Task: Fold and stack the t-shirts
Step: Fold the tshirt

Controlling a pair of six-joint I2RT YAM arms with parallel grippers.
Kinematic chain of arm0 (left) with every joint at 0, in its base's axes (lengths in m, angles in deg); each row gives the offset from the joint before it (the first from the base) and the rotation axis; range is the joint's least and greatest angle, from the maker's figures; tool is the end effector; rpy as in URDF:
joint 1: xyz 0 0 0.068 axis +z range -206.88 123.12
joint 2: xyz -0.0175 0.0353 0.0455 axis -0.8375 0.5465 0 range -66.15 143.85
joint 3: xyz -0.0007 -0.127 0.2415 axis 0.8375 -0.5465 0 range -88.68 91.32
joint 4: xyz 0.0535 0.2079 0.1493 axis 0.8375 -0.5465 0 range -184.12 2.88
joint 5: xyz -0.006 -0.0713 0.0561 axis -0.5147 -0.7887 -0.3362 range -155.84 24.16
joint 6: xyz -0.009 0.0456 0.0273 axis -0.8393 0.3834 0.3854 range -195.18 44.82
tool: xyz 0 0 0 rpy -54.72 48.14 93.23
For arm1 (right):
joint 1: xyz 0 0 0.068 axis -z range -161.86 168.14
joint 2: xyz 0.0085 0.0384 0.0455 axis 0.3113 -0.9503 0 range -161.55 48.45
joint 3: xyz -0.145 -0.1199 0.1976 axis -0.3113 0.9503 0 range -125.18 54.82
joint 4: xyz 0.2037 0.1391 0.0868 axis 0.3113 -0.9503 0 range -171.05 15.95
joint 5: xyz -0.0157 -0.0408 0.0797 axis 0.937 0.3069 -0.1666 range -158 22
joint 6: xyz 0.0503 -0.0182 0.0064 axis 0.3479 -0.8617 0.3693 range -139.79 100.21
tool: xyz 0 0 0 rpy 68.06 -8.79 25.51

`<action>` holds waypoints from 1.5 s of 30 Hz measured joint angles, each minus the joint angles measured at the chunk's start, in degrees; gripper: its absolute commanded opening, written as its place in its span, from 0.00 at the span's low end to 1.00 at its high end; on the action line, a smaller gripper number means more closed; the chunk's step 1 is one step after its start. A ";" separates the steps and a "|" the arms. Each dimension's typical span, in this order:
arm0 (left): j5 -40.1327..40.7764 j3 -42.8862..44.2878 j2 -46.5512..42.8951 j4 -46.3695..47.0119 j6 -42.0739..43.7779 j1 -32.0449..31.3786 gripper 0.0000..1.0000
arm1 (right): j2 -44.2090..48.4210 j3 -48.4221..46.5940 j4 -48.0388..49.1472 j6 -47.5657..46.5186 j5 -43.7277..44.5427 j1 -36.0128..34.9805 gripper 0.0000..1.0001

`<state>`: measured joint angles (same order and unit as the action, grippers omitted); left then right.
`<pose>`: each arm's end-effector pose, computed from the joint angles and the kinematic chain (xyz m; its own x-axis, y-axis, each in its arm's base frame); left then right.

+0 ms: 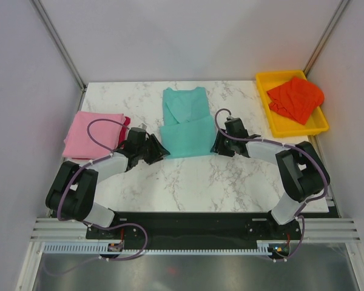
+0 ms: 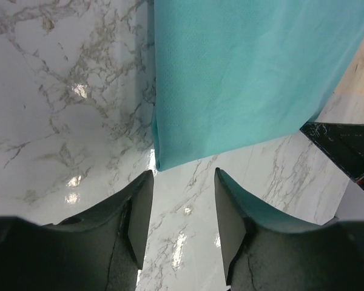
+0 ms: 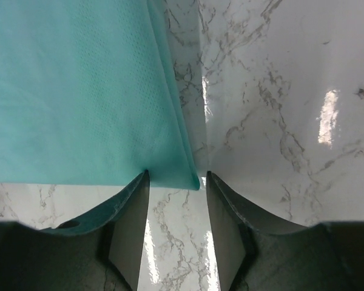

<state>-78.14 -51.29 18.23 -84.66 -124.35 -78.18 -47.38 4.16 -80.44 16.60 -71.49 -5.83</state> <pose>0.2606 -0.1097 0.1617 -0.8029 -0.4804 -0.3530 -0.1697 0.7519 -0.6371 0.3009 0.1361 0.1589 -0.8373 0.2758 -0.4721 0.0705 0.9107 0.4070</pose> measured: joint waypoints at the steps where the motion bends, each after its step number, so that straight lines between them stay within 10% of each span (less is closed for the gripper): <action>1: 0.20 -0.11 0.07 0.44 0.00 0.00 0.51 | -0.92 0.00 0.70 0.13 -0.68 0.20 0.48; 14: 0.74 -3.02 2.01 3.91 -0.26 -0.35 0.50 | -4.04 0.11 5.55 2.40 -4.44 2.45 0.02; 24: 1.68 0.96 6.95 4.61 -0.81 -0.48 0.40 | -4.04 0.44 5.90 2.69 -5.73 2.45 0.00; 29: 1.40 2.43 10.32 6.27 -2.05 -0.48 0.02 | -3.96 0.63 6.05 2.89 -5.90 2.45 0.00; 45: -2.54 -7.30 -2.47 7.43 -1.31 -1.81 0.02 | 16.09 15.82 6.71 5.75 -13.00 1.73 0.00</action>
<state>-80.67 -58.59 15.76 -77.23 -125.66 -79.99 -31.29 19.99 -73.73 22.34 -84.49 -4.10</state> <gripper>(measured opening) 0.033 0.010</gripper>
